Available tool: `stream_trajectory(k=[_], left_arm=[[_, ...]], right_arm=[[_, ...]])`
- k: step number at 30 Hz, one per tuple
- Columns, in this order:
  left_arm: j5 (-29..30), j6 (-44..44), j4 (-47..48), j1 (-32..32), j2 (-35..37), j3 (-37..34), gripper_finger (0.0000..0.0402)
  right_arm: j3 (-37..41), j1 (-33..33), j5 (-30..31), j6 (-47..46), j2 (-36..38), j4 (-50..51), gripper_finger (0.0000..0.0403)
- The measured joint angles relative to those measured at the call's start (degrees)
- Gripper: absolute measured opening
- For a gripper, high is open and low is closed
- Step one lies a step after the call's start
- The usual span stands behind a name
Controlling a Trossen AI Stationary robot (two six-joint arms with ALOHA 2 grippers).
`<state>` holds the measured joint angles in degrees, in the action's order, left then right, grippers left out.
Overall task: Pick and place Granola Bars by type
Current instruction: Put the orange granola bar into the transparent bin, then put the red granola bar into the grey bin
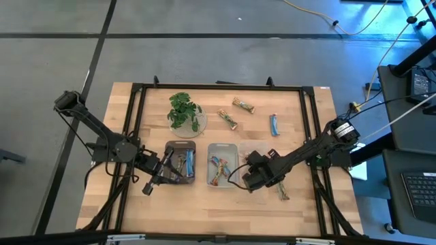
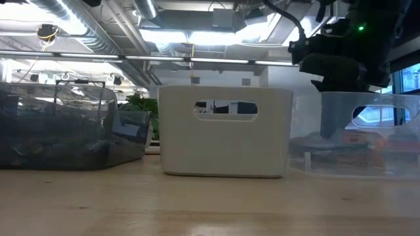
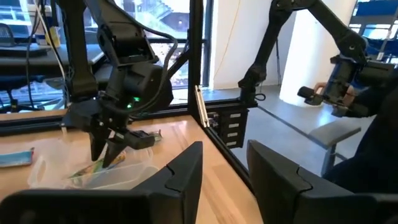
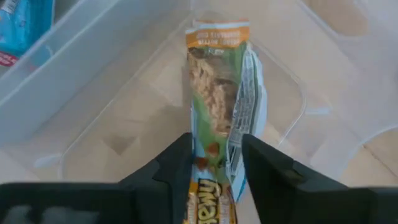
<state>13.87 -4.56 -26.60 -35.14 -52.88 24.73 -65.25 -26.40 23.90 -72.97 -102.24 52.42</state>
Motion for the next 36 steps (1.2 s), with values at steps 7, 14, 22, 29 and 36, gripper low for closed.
stream_trajectory(k=[7, 14, 22, 29, 36], left_arm=[[0.00, -0.66, -0.14, -0.02, 0.00, 0.00, 0.0118], [0.42, -0.63, -1.43, 0.48, 0.07, 0.00, 0.0114], [0.42, -0.63, -1.96, 0.48, 0.09, 0.00, 0.0113], [0.43, -0.63, -1.93, 0.48, 0.09, 0.00, 0.0115], [0.42, -0.63, -1.91, 0.48, 0.09, 0.00, 0.0117]], right_arm=[[-5.76, 0.09, -0.52, -0.09, 0.00, 11.62, 0.0197], [-15.04, -5.18, -6.44, -4.65, 0.13, 24.49, 0.0202], [-15.99, -14.00, -12.53, -16.03, 0.13, 27.34, 0.0202], [-14.26, -20.00, -14.10, -27.96, 0.85, 27.27, 0.0202], [-9.01, -24.24, -10.66, -34.86, 2.38, 23.34, 0.0202]])
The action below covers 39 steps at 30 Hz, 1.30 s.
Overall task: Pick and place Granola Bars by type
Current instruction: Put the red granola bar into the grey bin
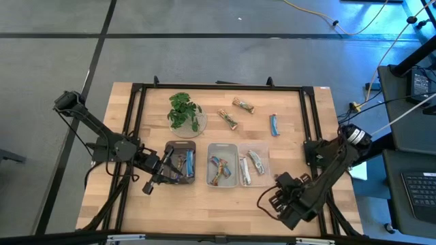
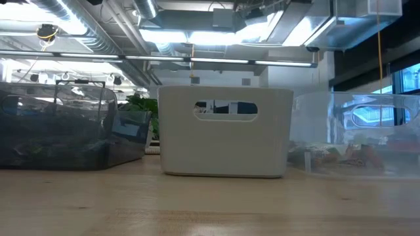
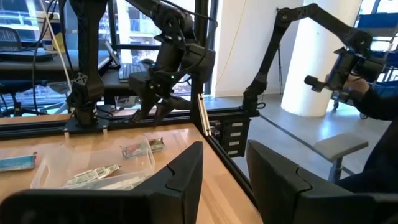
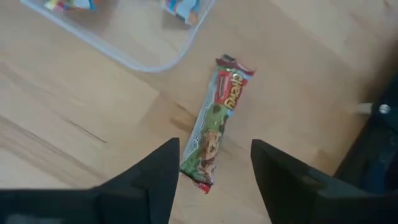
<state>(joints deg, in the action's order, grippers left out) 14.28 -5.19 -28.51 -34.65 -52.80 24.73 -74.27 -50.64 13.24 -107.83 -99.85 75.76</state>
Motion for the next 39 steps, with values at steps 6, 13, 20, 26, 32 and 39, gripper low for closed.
stream_trajectory(k=[6, 13, 20, 26, 32, 39], left_arm=[[0.01, -0.01, -0.08, 0.00, 0.00, 0.00, 0.0115], [0.02, -0.05, -0.13, 0.00, 0.00, 0.00, 0.0117], [0.00, -0.02, -0.31, 0.00, 0.00, 0.00, 0.0116], [0.12, -0.01, -0.46, 0.00, 0.00, 0.00, 0.0117], [2.41, 0.00, -0.46, 0.00, 0.00, 0.00, 0.0115], [4.26, 0.00, -0.46, 0.00, 0.00, 0.00, 0.0118]], right_arm=[[6.91, -0.74, 1.56, 0.07, 0.00, -7.86, 0.0202], [15.47, -0.72, 0.39, 0.05, 0.00, -17.83, 0.0202], [20.93, -0.69, -0.68, 0.08, 0.00, -25.64, 0.0202], [21.70, -0.47, -1.57, -0.12, 0.26, -26.16, 0.0201], [21.16, -0.45, -1.80, 0.10, 0.10, -26.20, 0.0155], [21.12, -0.47, -2.38, 0.29, 0.09, -26.17, 0.0083]])
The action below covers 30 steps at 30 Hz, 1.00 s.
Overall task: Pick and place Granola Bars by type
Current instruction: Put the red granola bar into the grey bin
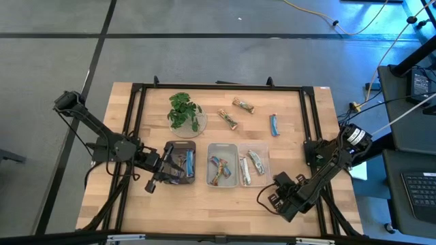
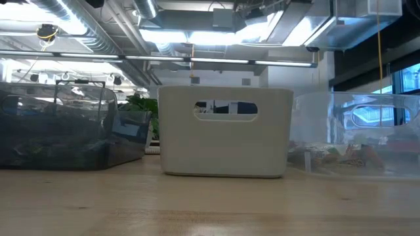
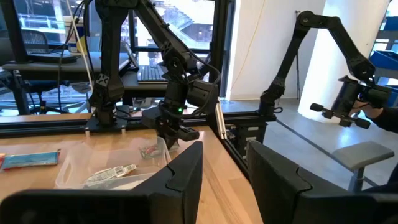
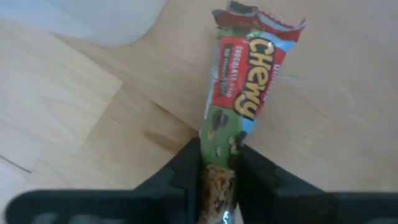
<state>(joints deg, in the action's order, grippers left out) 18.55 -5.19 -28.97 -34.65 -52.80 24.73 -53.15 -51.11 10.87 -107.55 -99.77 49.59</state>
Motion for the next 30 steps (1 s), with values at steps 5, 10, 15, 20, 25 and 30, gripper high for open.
stream_trajectory(k=[5, 10, 15, 20, 25, 30], left_arm=[[0.00, 0.00, 0.00, 0.00, 0.00, 0.00, 0.0114], [0.02, -0.02, 0.02, 0.00, 0.02, 0.00, 0.0117], [0.02, 0.00, 0.02, 0.00, 0.00, 0.00, 0.0116], [0.04, 0.00, 0.02, 0.00, 0.00, 0.00, 0.0115], [0.04, 0.17, 0.02, 0.00, 0.00, 0.00, 0.0118], [0.04, 1.40, 0.04, 0.00, 0.00, 0.00, 0.0115]], right_arm=[[-0.90, 0.00, -1.89, 0.06, -0.19, 2.06, 0.0057], [-5.80, -0.20, -6.29, 0.22, -0.31, 9.58, 0.0060], [-13.72, -0.22, -6.00, 0.20, -0.28, 20.42, 0.0064], [-22.08, -0.05, 6.64, 0.24, -0.20, 26.58, 0.0065], [-27.67, 2.04, 22.32, 5.83, -0.17, 26.39, 0.0066], [-30.26, 7.02, 25.12, 15.72, -0.12, 22.30, 0.0066]])
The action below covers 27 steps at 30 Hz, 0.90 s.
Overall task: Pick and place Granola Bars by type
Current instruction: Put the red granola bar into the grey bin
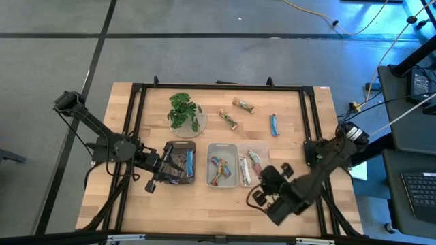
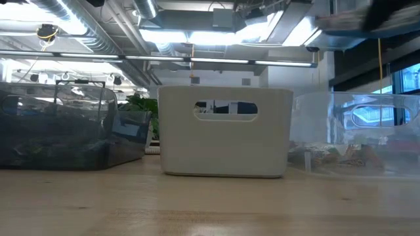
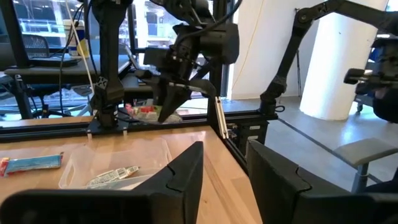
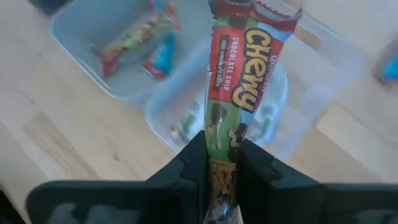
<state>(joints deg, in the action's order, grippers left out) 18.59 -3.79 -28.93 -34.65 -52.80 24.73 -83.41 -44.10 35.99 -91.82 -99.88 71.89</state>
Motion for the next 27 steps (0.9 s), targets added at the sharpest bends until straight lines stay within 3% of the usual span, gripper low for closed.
stream_trajectory(k=[13, 27], left_arm=[[-0.01, 0.07, -0.01, 0.00, 0.00, 0.00, 0.0116], [-0.02, 0.04, 0.00, 0.00, 0.02, 0.02, 0.0115]], right_arm=[[0.41, 13.77, -0.09, 36.43, -0.19, -27.83, 0.0066], [0.43, 19.50, -0.85, 41.57, -8.94, -34.94, 0.0066]])
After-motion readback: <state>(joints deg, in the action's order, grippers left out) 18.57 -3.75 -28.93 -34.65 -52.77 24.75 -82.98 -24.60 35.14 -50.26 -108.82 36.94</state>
